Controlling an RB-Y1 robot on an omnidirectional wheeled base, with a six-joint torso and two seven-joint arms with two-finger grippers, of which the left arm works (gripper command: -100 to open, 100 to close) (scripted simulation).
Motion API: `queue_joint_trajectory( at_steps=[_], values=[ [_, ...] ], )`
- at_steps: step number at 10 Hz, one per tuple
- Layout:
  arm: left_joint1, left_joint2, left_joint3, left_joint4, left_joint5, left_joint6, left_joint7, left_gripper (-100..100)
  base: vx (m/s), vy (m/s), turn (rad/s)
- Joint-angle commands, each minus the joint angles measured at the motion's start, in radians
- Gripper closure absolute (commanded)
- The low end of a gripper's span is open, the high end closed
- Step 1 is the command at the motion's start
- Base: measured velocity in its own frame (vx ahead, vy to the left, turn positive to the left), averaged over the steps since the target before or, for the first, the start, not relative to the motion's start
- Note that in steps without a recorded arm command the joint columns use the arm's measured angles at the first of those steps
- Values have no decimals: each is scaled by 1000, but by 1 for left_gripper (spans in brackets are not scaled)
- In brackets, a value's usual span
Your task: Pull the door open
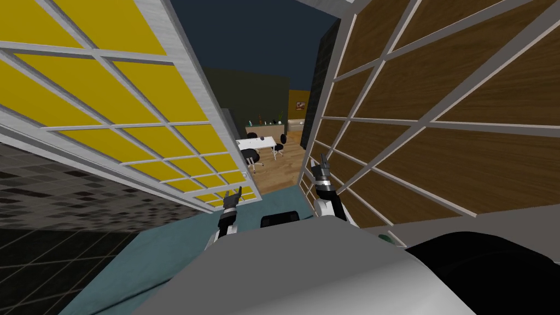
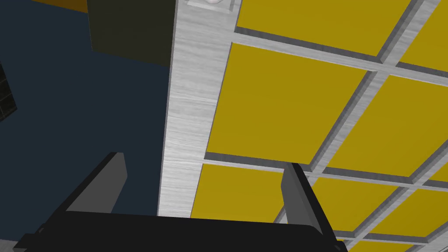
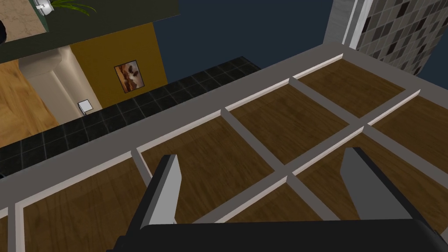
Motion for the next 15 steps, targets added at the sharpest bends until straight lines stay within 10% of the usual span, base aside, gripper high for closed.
queue_joint_trajectory(
  at_steps=[1, 12, 15],
  values=[
    [-11, -3, 9, 42, -8, -17, -32, -100, 82, 20, -35],
    [-58, -57, 53, 252, -61, -84, -217, -100, 92, 24, -28],
    [-52, -8, 70, 271, -43, -107, -198, -100, 94, -14, -81]
  ],
)
